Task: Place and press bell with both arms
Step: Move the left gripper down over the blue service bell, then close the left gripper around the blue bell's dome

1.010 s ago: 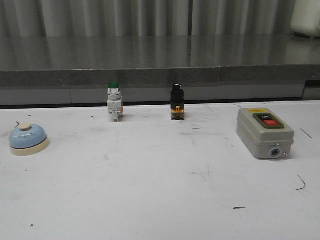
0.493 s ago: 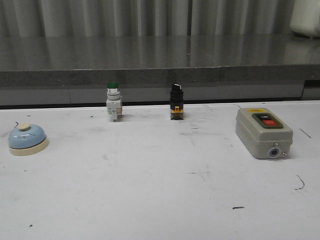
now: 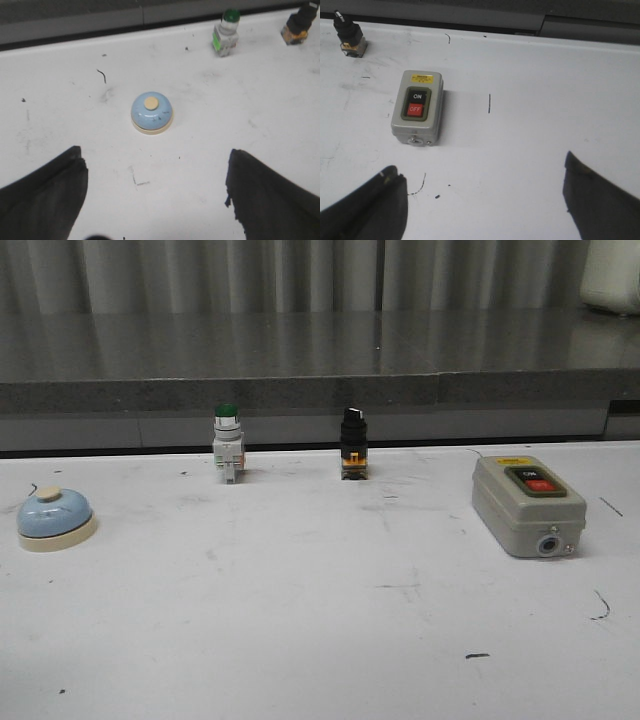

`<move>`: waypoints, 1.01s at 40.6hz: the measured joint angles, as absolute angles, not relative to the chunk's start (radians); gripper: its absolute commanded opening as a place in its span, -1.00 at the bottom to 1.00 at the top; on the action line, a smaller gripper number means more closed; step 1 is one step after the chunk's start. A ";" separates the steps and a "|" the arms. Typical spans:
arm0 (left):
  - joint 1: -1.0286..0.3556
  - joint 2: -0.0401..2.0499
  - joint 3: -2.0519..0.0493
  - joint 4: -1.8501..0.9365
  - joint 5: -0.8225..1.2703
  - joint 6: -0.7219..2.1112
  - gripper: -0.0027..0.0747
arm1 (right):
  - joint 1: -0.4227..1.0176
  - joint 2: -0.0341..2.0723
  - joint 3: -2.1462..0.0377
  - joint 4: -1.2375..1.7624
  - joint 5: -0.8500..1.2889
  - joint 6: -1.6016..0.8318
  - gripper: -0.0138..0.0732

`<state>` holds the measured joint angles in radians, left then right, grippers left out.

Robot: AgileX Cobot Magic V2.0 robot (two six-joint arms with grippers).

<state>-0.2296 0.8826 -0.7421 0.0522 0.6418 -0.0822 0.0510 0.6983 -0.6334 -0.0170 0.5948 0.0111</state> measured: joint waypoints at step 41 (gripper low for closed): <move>-0.254 1.794 -1.184 0.123 0.665 -0.080 0.51 | 0.051 0.698 -0.633 -0.017 0.595 0.011 0.80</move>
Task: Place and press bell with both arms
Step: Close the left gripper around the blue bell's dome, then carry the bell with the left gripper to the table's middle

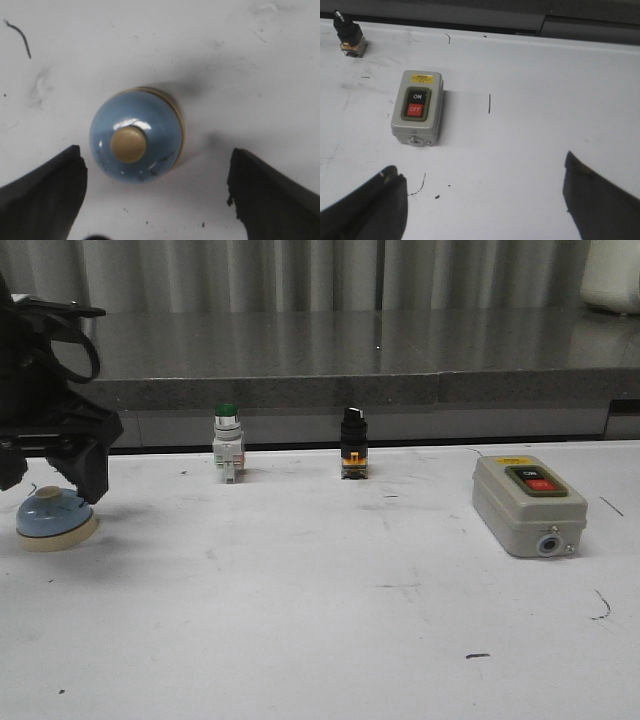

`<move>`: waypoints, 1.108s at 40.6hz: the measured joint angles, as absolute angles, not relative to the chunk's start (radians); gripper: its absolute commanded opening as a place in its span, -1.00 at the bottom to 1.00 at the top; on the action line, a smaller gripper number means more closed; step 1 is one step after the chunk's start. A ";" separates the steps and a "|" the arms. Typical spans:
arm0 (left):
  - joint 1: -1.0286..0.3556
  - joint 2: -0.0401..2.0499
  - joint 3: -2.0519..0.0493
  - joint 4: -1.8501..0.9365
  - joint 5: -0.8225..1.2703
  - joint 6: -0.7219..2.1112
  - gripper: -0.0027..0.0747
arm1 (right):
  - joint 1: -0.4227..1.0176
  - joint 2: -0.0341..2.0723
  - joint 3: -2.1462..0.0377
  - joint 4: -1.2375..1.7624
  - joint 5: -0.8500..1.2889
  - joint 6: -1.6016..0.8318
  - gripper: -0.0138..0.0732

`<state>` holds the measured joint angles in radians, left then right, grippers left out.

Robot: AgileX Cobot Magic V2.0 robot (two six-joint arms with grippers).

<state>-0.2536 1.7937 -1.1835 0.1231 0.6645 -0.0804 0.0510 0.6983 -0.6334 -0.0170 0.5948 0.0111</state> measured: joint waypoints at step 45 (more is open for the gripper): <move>-0.268 1.929 -1.279 0.080 0.706 -0.086 0.08 | 0.051 0.698 -0.633 -0.017 0.595 0.011 0.80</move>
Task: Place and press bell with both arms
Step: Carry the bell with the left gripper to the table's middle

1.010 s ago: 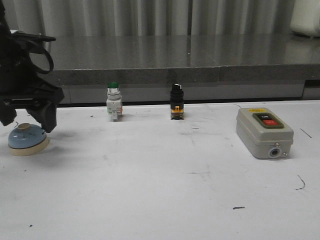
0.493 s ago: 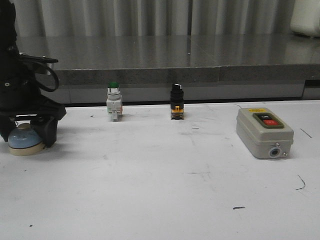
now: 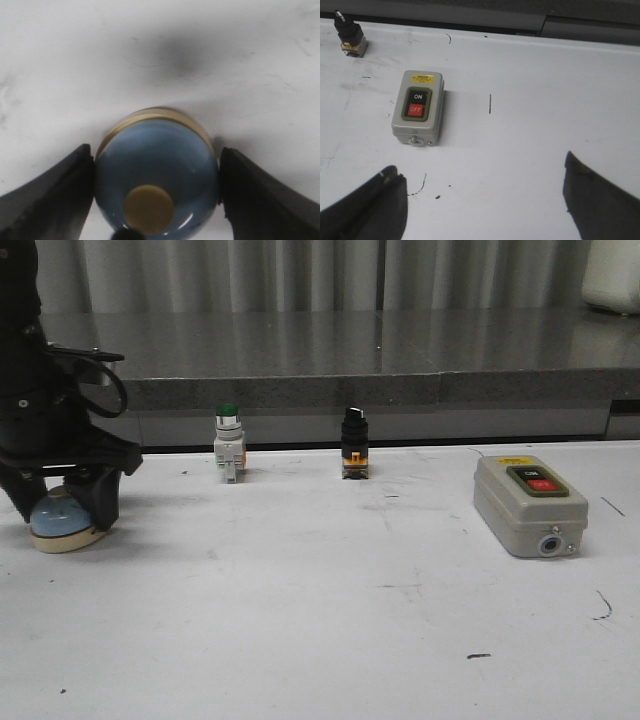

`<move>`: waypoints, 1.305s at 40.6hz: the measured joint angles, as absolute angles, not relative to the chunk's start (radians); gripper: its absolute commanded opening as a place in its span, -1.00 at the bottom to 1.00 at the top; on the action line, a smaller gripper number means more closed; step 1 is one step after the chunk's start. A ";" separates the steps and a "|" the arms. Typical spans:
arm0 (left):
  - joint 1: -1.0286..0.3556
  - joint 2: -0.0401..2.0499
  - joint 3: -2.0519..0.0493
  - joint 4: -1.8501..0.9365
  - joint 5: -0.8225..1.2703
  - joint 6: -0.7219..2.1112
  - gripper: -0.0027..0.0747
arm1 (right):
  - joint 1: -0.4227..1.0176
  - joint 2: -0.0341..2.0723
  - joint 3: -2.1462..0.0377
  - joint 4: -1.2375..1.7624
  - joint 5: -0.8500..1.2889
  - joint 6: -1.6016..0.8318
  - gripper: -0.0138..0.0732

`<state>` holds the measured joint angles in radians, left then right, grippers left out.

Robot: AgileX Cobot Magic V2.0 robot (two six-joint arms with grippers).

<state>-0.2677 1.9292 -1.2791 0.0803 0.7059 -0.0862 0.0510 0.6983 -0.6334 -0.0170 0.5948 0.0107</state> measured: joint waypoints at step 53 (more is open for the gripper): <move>-0.684 2.085 -1.538 0.028 0.743 -0.056 0.49 | 0.051 0.698 -0.633 -0.017 0.595 0.011 0.80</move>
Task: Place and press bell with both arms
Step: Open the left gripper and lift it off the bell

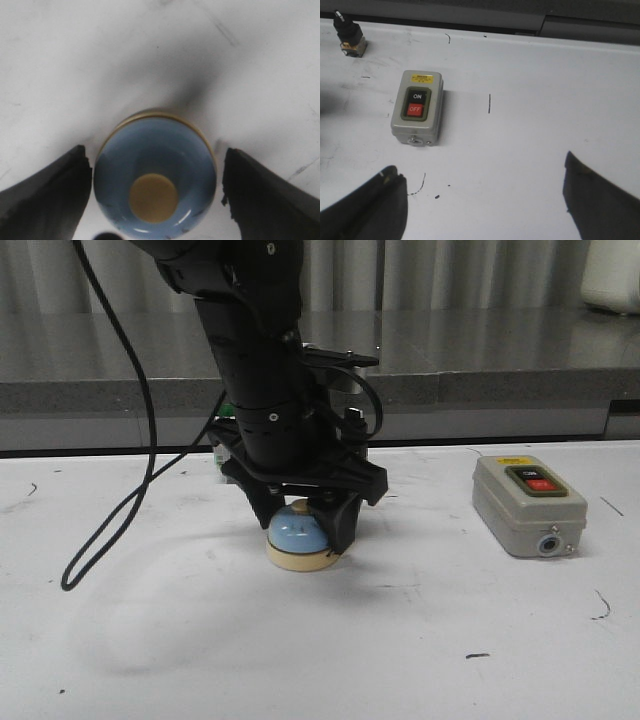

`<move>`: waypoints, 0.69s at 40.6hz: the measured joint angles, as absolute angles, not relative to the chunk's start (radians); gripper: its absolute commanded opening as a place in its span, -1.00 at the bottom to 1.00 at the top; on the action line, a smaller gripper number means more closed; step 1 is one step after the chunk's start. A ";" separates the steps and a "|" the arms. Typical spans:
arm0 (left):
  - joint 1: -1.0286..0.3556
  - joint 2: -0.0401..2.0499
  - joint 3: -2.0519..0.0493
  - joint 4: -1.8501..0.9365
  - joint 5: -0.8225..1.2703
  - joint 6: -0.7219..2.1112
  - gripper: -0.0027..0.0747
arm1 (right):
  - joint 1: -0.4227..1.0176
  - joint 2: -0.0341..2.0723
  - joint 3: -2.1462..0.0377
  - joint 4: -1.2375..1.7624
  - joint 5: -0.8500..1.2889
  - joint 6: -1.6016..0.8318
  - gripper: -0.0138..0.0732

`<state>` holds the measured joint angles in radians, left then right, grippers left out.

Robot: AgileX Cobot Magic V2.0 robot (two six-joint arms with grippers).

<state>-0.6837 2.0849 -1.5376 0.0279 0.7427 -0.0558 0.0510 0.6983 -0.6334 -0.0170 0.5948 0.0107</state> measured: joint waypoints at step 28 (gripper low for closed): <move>-0.684 1.616 -1.419 0.023 0.779 -0.056 0.48 | 0.051 0.698 -0.633 -0.017 0.595 0.009 0.80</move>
<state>-0.6837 1.6155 -1.4188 0.0232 0.7793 -0.0558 0.0510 0.6983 -0.6334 -0.0170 0.5948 0.0089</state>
